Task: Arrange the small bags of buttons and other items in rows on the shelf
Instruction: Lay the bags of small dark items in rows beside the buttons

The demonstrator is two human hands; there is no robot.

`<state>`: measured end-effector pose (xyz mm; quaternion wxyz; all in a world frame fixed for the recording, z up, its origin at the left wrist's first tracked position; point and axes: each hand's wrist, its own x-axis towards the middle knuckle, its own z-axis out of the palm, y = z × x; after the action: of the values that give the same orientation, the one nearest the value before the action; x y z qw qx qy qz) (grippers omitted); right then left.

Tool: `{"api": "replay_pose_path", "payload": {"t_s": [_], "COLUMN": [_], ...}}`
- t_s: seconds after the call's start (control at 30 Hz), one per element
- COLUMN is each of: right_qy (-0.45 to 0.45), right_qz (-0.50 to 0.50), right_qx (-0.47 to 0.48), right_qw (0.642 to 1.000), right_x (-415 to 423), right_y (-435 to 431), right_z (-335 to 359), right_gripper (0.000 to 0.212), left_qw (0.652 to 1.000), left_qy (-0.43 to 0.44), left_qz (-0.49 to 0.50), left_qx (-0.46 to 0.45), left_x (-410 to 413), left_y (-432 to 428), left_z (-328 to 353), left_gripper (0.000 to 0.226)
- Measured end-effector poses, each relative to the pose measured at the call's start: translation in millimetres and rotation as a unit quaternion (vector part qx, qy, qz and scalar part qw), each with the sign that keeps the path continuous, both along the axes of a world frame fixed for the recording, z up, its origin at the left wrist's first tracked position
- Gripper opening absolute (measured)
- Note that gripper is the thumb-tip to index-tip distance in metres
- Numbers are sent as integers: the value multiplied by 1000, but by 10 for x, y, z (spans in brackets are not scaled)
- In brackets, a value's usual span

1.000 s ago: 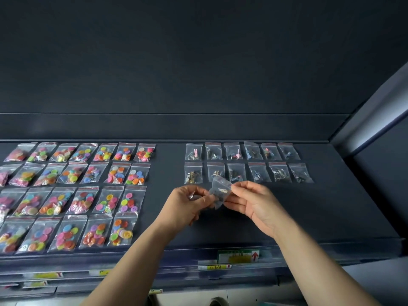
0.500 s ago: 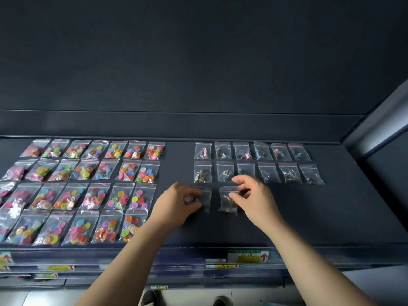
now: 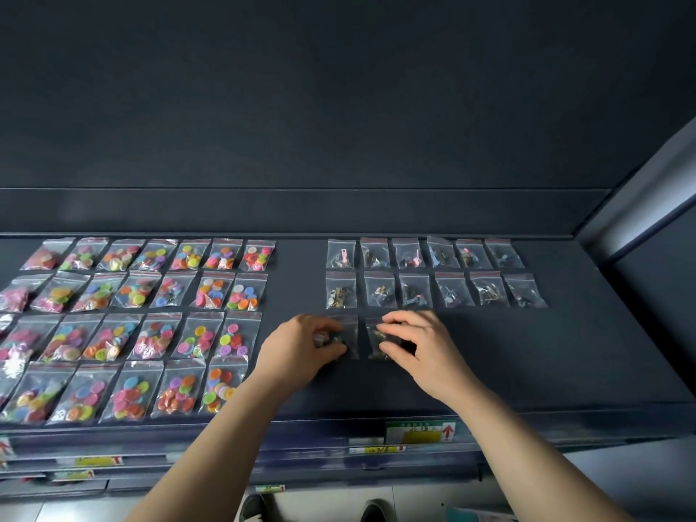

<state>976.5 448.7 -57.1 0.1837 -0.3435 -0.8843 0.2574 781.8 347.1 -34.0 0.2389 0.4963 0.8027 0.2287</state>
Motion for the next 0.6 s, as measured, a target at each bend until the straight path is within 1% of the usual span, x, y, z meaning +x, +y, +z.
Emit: {"api": "replay_pose_path", "payload": {"t_s": [0.07,0.13,0.17,0.2,0.23,0.3,0.33,0.4,0.43,0.47,0.53,0.6], "right_qy": [-1,7,17,31,50,100,132,183,199,210,233,252], "right_qz": [-2,-6,-12,-21,-33,-60,-70,-79,-79,-77,-76,-89], "right_qx": [2,-11,-24,-39,-57,-112,-155,-252,-292,-323,-365,-375], "right_qw": [1000,1000,1000,999,997,987,977,947,932,919,898,888], "right_x": [0,5,10,19,26,46,55,75,82,84,83,84], "right_y": [-6,-11,-13,-13,-12,-10,-12,-30,-40,-47,-51,-39], "right_z": [-2,14,34,62,99,211,282,432,492,531,566,574], "right_gripper": [31,32,32,32,30,25,22,20,18,16,11,5], "left_qw": [1000,999,995,987,969,899,864,813,799,794,797,797], "left_qy": [-9,-37,-68,-124,-210,-402,-468,-546,-566,-572,-570,-576], "left_qz": [3,25,44,67,90,116,122,121,118,115,101,75], "left_qx": [0,28,51,77,99,127,138,160,168,172,171,167], "left_x": [-2,3,8,23,43,116,151,224,263,306,385,466], "left_y": [-3,-11,-11,-9,-3,20,46,117,159,194,256,291], "left_z": [1,22,49,100,158,303,361,416,414,418,395,386], "left_gripper": [33,33,31,28,26,23,22,20,19,19,21,24]}}
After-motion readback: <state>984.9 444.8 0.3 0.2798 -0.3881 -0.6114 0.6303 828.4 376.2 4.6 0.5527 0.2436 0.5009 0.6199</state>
